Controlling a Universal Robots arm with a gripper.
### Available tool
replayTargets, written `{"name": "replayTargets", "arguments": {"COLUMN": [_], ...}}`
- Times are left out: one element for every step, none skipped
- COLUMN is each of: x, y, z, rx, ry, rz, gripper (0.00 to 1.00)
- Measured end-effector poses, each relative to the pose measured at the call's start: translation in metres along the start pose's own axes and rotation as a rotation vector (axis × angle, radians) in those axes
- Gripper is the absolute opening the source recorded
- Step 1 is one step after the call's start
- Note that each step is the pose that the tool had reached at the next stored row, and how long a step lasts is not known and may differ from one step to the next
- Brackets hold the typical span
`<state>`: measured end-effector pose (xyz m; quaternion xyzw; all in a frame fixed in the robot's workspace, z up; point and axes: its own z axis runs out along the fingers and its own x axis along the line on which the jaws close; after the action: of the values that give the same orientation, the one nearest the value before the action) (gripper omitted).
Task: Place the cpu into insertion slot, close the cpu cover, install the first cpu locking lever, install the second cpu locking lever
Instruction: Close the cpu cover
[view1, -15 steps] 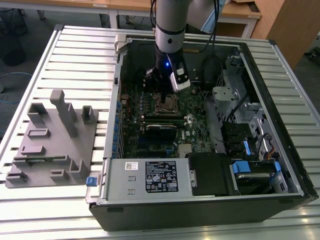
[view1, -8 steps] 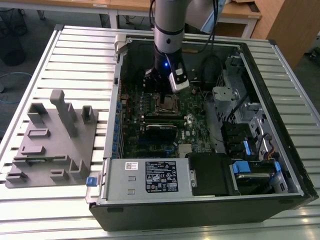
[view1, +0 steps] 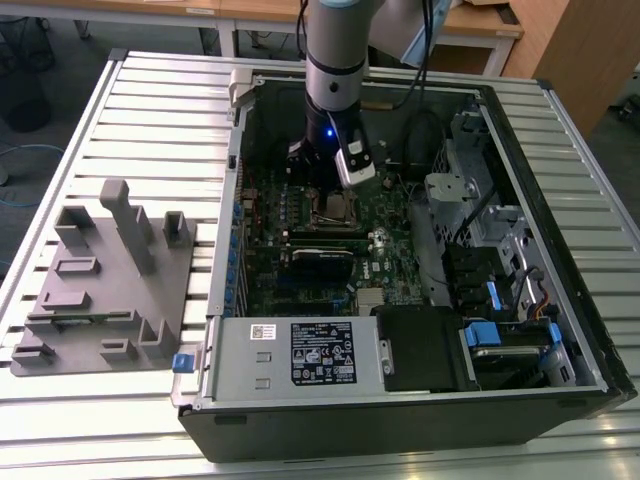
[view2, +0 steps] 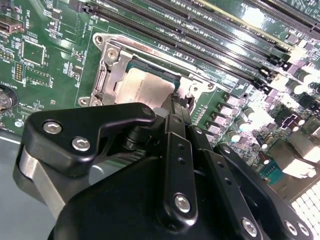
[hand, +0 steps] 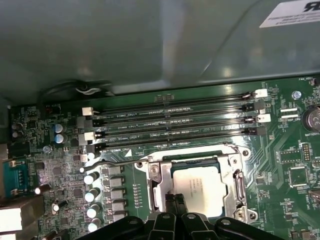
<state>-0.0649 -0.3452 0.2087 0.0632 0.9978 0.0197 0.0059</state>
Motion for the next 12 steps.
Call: {"name": "replayTargets", "arguments": {"x": [0.0007, 0.0014, 0.0022, 0.0032, 0.0043, 0.0053, 0.0061, 0.0068, 0.0072, 0.0075, 0.0077, 0.0078], "y": [-0.0001, -0.0002, -0.0003, -0.0004, -0.0006, -0.0007, -0.0009, -0.0010, -0.0011, -0.0011, -0.0012, -0.0013], "z": [0.0001, 0.0002, 0.0004, 0.0006, 0.0009, 0.0015, 0.0025, 0.0036, 0.0046, 0.0056, 0.0064, 0.0069], "rx": [-0.0001, -0.0002, -0.0001, -0.0002, -0.0001, -0.0001, 0.0000, 0.0000, -0.0001, -0.0001, -0.0001, -0.0002], "ry": [0.0000, -0.0001, -0.0001, -0.0001, 0.0000, 0.0000, 0.0000, 0.0000, 0.0000, 0.0000, 0.0000, -0.0001], "rz": [0.000, 0.000, 0.000, 0.000, 0.000, 0.000, 0.000, 0.000, 0.000, 0.000, 0.000, 0.000], "gripper": [0.10, 0.10, 0.10, 0.10, 0.10, 0.10, 0.10, 0.10, 0.10, 0.10, 0.10, 0.10]}}
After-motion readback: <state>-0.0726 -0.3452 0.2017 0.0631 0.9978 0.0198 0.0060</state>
